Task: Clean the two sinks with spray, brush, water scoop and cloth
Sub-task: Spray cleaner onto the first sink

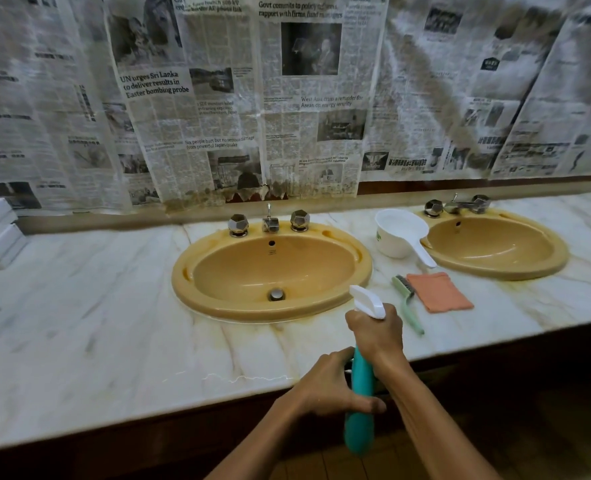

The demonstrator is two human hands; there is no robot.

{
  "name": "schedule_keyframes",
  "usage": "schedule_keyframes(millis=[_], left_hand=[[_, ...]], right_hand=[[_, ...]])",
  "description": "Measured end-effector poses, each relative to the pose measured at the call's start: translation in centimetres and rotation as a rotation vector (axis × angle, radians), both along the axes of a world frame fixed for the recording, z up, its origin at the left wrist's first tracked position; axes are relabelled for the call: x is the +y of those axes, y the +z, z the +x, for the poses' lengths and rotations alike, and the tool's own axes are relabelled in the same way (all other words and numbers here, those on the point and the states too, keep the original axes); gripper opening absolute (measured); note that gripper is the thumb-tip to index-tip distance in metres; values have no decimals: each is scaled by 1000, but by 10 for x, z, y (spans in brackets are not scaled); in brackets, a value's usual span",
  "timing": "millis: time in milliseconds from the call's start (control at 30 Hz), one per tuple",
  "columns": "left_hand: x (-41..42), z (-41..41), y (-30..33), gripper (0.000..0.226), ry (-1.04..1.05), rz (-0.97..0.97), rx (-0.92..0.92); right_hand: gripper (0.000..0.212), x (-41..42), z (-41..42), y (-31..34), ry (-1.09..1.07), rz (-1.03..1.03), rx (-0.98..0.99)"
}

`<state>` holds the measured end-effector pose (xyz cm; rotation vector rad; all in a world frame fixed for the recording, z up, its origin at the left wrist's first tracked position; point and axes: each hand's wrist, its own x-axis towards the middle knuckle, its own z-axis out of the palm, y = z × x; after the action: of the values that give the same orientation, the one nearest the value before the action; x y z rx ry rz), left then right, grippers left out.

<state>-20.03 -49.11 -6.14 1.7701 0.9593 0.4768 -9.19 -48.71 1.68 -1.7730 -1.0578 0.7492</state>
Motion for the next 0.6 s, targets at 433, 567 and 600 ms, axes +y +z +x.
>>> schedule_keyframes(millis=[433, 567, 600], left_hand=[[44, -62, 40, 52, 302, 49, -130], [63, -74, 54, 56, 336, 92, -147], [67, -76, 57, 57, 340, 96, -149]], right_hand=[[20, 62, -73, 52, 220, 140, -3], [13, 85, -87, 66, 222, 155, -69], [14, 88, -89, 69, 216, 158, -49]])
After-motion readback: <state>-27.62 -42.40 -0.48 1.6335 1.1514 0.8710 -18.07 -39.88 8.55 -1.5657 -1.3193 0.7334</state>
